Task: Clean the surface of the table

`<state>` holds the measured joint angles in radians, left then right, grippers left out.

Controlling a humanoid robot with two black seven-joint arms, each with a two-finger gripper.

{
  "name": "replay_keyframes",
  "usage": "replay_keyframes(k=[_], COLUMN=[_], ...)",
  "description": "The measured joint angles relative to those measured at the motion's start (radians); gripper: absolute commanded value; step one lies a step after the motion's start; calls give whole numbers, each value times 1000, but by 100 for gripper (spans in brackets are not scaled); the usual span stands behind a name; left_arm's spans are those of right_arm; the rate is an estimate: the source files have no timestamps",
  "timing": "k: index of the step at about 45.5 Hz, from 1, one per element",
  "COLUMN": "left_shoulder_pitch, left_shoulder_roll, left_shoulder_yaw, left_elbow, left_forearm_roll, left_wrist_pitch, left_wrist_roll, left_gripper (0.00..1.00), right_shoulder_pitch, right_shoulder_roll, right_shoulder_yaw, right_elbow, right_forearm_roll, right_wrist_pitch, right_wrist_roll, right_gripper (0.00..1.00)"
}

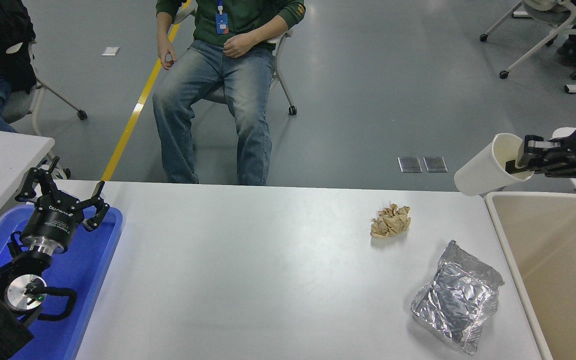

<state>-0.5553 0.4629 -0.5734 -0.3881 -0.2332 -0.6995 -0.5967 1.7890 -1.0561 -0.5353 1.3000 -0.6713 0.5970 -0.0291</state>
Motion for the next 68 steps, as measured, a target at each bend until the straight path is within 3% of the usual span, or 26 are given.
replay_keyframes(k=[14,39,53,68], left_shoulder_pitch=[0,0,0,0], left_shoulder_roll=[0,0,0,0], left_shoulder_yaw=[0,0,0,0], left_elbow=[0,0,0,0], left_forearm_roll=[0,0,0,0], left_wrist_pitch=[0,0,0,0], left_wrist_roll=[0,0,0,0], left_gripper=[100,100,100,100], right_shoulder_pitch=[-31,-255,-483,-721], right_shoulder_roll=[1,47,159,376], right_shoulder_yaw=[0,28,103,132], right_elbow=[-37,-364,-602,-974], right_forearm_roll=[-10,2,35,141], right_wrist_pitch=[-2,-72,-184,-255], right_wrist_roll=[0,0,0,-1], right_gripper=[0,0,0,0])
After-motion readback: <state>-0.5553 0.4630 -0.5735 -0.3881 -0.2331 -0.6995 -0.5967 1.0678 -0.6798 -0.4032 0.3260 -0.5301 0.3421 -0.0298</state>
